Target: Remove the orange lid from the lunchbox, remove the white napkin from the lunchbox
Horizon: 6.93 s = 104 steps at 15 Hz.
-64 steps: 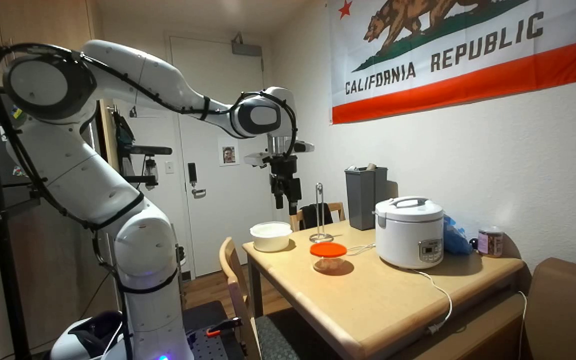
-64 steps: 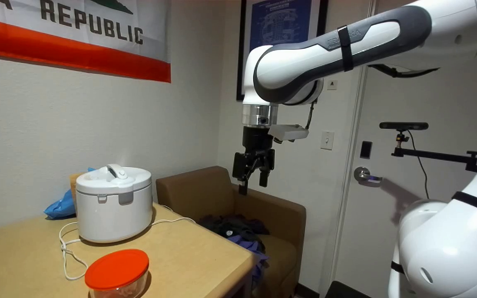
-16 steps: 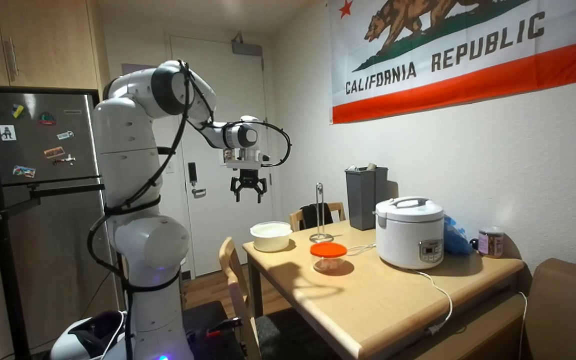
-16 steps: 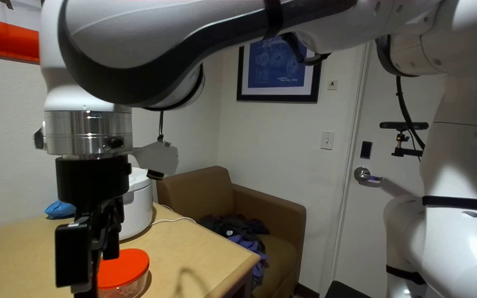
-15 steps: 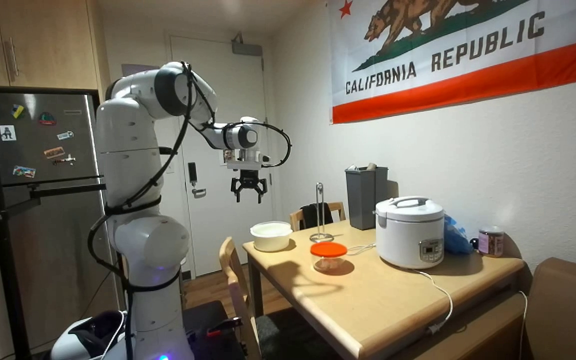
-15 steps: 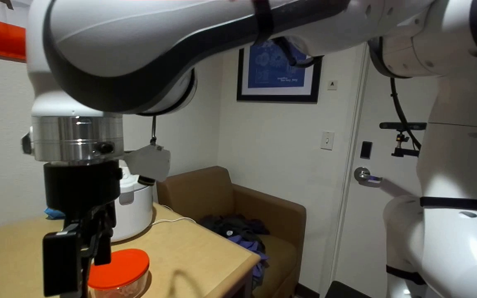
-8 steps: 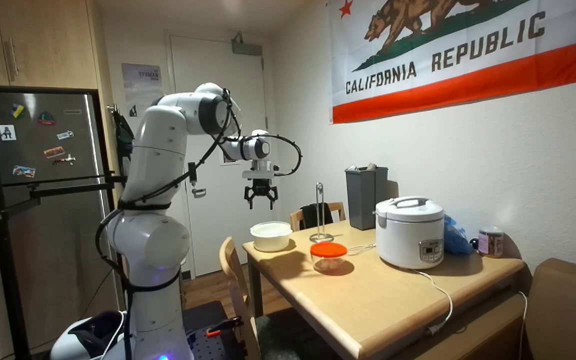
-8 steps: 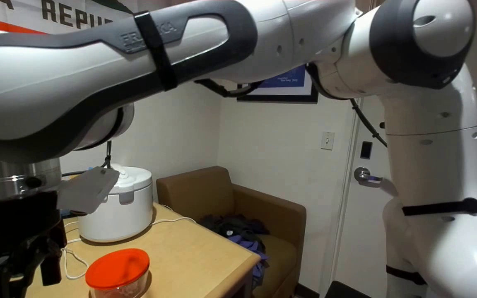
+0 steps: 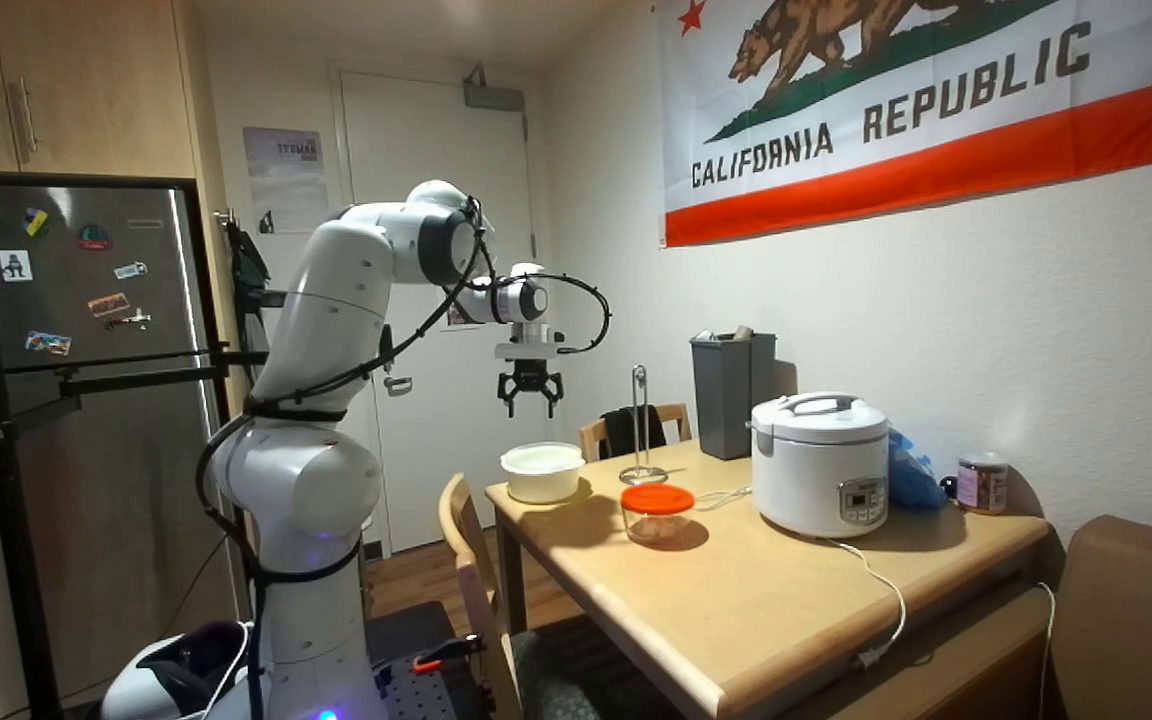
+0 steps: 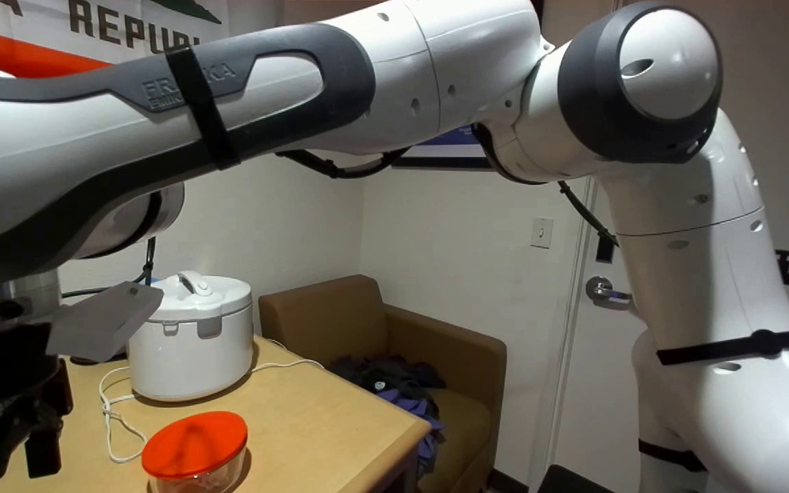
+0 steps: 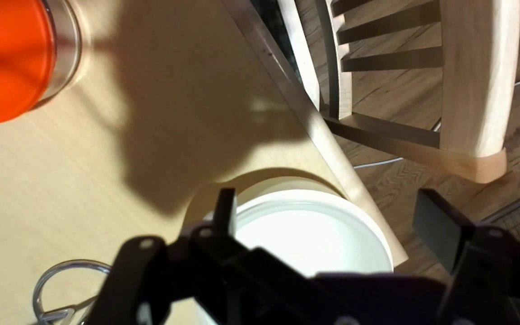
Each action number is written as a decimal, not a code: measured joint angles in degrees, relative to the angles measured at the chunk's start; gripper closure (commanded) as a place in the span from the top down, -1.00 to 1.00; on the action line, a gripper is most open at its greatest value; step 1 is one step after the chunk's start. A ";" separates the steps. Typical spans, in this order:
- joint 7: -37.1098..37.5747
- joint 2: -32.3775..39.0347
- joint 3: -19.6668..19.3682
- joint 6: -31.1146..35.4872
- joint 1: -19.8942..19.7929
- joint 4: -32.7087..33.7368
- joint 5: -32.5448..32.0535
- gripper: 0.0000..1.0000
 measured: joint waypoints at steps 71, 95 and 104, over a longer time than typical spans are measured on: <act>50.66 20.54 -21.12 0.44 4.80 12.81 -11.80 -0.85; 50.79 20.10 -21.86 0.43 4.32 14.26 -11.89 0.76; 50.83 20.16 -21.89 0.43 3.07 12.99 -11.87 0.26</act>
